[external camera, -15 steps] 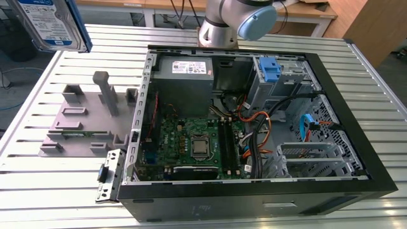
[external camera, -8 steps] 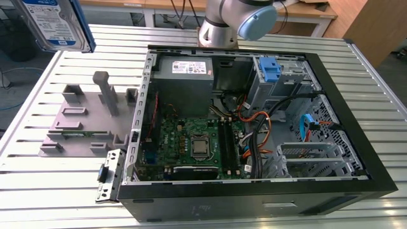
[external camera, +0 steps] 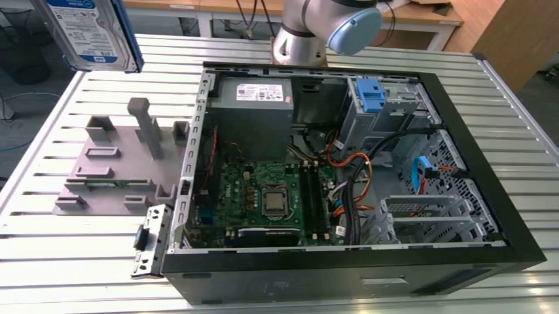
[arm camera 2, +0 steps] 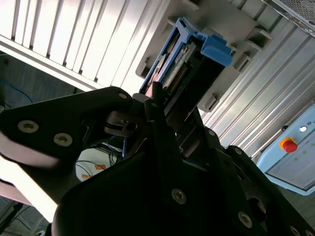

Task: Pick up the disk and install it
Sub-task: 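Pick up the disk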

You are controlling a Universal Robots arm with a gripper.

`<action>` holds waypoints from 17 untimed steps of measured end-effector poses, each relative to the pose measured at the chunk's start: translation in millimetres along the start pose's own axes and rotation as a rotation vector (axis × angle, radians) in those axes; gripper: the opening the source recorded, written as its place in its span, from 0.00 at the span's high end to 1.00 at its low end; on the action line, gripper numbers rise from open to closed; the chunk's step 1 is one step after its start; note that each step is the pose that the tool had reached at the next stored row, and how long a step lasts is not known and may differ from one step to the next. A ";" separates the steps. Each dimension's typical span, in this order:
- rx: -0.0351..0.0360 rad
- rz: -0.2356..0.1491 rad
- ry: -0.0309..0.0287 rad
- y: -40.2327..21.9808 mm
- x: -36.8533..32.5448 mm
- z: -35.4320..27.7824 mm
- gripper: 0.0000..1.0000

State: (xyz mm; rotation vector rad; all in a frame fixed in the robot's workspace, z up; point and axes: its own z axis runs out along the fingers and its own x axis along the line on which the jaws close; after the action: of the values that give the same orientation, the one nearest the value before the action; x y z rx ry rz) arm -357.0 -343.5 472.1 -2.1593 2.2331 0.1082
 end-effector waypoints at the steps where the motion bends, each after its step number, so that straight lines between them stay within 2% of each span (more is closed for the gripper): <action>1: 0.0000 0.000 0.0000 -2.7 -0.1 -0.1 0.65; 10: 0.0000 0.000 0.0001 -28.8 -1.0 -0.7 0.65; 14: 0.0002 0.000 0.0000 -30.3 -1.1 -1.0 0.65; 17: 0.0000 0.000 0.0000 -30.3 -1.4 -5.5 0.65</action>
State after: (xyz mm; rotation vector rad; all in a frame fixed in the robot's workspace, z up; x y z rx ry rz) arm -326.5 -343.5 476.9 -2.1593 2.2331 0.1082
